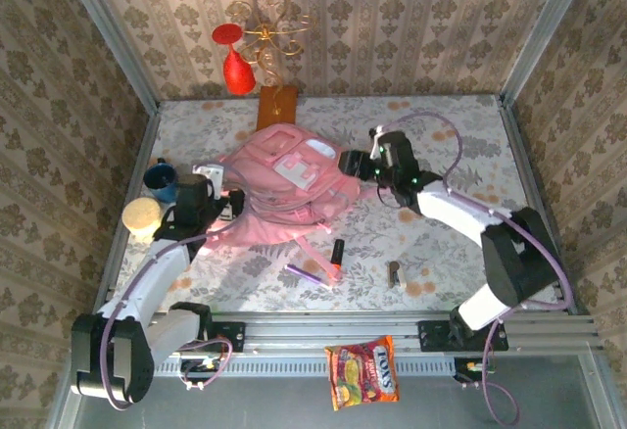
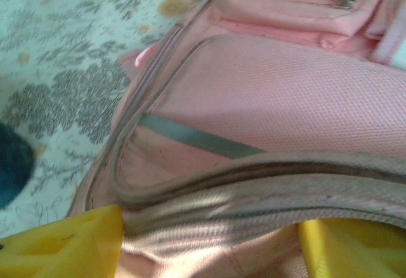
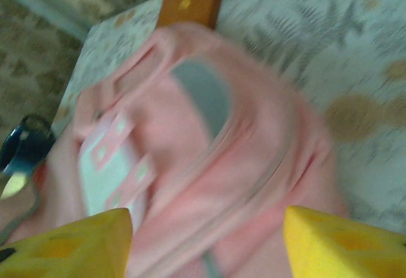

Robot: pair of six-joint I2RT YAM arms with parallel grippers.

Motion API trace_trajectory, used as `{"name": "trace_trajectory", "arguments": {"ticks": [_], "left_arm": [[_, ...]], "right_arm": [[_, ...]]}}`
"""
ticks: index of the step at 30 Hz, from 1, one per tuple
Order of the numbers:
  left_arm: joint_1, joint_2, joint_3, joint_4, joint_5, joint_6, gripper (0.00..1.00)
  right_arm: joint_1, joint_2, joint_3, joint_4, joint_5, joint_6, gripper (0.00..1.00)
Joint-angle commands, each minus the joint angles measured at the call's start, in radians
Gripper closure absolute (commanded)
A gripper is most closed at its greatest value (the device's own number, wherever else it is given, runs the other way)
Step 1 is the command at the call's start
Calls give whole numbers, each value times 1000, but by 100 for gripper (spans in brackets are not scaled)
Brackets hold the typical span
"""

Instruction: Pack the student bag

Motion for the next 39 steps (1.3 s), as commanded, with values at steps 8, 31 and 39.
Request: {"name": "trace_trajectory", "arguments": {"ticks": [8, 31, 39], "left_arm": [[26, 66, 26, 3, -17, -191, 30], [-51, 258, 161, 179, 157, -362, 35], [-66, 486, 411, 88, -167, -323, 27]], "right_arm": [[-3, 470, 442, -127, -193, 72, 26], [-70, -192, -1, 119, -28, -70, 100], [-114, -126, -108, 217, 110, -92, 100]]}}
